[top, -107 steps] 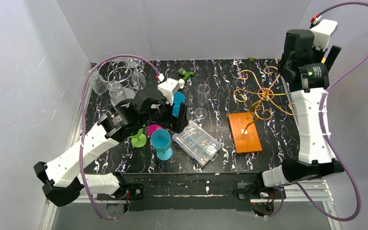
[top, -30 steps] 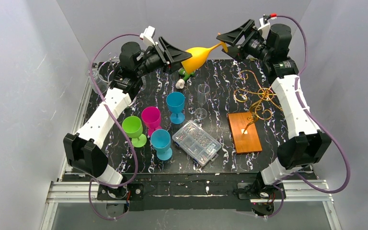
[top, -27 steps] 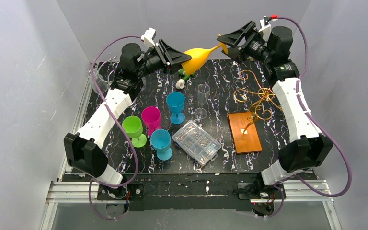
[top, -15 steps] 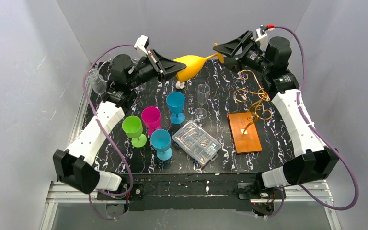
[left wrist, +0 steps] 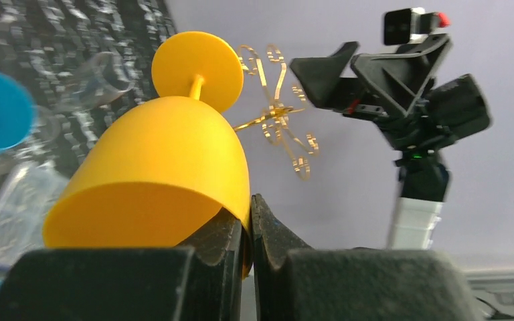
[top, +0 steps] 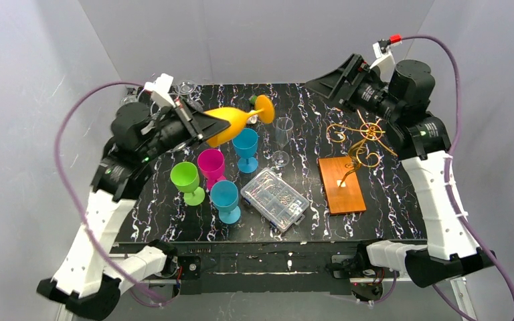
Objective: Take the wine glass off the wine glass rack
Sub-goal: Place the wine glass at the center of the board.
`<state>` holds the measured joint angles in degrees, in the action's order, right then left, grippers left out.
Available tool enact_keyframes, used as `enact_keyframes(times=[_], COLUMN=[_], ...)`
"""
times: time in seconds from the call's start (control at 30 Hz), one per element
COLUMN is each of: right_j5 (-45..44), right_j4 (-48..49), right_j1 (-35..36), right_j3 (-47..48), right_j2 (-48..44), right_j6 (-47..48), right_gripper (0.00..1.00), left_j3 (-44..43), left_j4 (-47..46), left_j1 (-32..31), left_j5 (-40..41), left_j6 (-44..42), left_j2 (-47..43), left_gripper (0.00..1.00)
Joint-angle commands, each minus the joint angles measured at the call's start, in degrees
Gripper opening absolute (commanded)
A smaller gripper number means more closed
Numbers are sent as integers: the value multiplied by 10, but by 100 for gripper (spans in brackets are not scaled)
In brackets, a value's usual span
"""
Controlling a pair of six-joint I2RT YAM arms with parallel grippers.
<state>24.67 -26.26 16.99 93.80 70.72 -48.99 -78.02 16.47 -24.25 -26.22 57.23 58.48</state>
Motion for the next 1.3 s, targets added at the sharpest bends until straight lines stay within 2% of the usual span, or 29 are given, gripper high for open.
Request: enact_keyframes(times=[0.0, 0.17, 0.3, 0.4, 0.5, 0.67, 0.77, 1.1, 1.27], right_j5=[-33, -49, -115, -162, -200, -225, -227, -222, -219], right_j4=[-93, -142, -171, -198, -218, -248, -255, -264, -270], right_j1=[0, 13, 78, 133, 168, 211, 223, 230, 230], right_j3=[24, 20, 49, 100, 151, 240, 273, 291, 290], right_j2=[-17, -1, 36, 78, 112, 160, 176, 179, 175], right_j6=[85, 132, 158, 176, 185, 194, 193, 202, 207], right_gripper=[99, 98, 98, 99, 98, 98, 98, 98, 98], left_j3=[-82, -188, -259, -270, -243, -138, -86, 18, 61], left_j4=[255, 456, 591, 659, 689, 662, 633, 519, 465], left_j1=[-4, -4, -4, -4, -4, 0, 26, 190, 281], left_j5=[120, 273, 445, 559, 619, 624, 610, 445, 397], left_j6=[-144, -215, -249, -251, -242, -228, -239, -323, -350], left_j2=[-71, -79, -65, -54, -41, -18, 5, 72, 106], left_gripper=[0, 0, 0, 0, 0, 0, 0, 0, 0])
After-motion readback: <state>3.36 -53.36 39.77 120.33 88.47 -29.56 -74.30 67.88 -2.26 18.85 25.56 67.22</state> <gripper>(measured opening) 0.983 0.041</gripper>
